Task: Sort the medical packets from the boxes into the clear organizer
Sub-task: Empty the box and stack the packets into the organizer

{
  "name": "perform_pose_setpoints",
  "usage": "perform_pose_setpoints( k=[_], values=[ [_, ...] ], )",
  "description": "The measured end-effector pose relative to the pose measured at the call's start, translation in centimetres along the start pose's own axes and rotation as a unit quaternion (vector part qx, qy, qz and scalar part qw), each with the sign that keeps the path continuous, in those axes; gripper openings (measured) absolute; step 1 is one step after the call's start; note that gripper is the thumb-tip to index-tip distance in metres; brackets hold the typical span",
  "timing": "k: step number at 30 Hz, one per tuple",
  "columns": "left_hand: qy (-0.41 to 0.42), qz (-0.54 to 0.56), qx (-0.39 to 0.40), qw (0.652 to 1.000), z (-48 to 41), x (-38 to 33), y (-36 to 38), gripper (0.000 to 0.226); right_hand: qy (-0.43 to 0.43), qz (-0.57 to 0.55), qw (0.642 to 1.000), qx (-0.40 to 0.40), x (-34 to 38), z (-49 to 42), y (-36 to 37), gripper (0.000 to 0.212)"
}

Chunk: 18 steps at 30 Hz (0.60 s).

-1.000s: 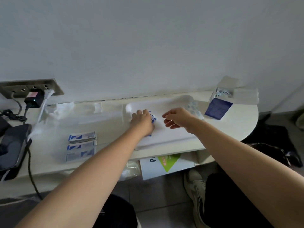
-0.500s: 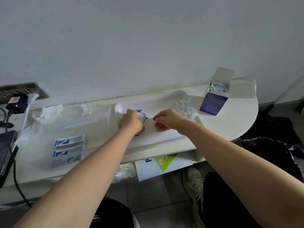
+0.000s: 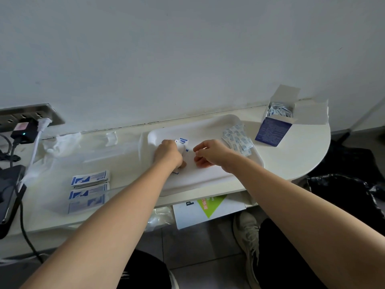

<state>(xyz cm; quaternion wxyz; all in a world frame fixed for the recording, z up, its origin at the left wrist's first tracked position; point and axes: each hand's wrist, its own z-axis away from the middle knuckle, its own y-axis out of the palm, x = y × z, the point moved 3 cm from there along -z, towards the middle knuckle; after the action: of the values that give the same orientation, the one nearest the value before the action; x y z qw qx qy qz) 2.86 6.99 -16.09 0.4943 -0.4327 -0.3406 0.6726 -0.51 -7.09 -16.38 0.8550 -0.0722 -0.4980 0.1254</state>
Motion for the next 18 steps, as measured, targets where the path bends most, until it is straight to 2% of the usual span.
perform_pose_setpoints(
  k=[4, 8, 11, 13, 15, 18],
  values=[
    [-0.001, 0.012, 0.014, 1.000, 0.2, -0.1, 0.0, 0.050, 0.000, -0.003, 1.000, -0.003, -0.1, -0.1, 0.1, 0.022],
    [-0.003, 0.029, 0.029, 0.999, 0.4, 0.2, 0.0, 0.047, 0.001, -0.009, 1.000, -0.005, -0.1, -0.3, 0.2, 0.022],
    [0.000, 0.038, 0.022, 0.999, 0.5, 0.4, 0.1, 0.044, -0.003, -0.011, 1.000, -0.004, -0.2, -0.3, 0.2, 0.021],
    [0.005, 0.062, 0.005, 0.998, 0.4, 0.8, 0.2, 0.035, -0.007, -0.013, 1.000, -0.003, -0.2, -0.4, 0.2, 0.020],
    [0.013, 0.143, 0.004, 0.990, 0.1, 1.2, 0.5, 0.029, -0.011, -0.027, 1.000, 0.007, -0.3, -0.3, 0.2, 0.020],
    [0.036, 0.347, 0.062, 0.935, 0.3, 0.9, 1.2, 0.032, -0.021, -0.072, 0.996, 0.045, -0.2, 0.2, 0.1, 0.023]
  ],
)
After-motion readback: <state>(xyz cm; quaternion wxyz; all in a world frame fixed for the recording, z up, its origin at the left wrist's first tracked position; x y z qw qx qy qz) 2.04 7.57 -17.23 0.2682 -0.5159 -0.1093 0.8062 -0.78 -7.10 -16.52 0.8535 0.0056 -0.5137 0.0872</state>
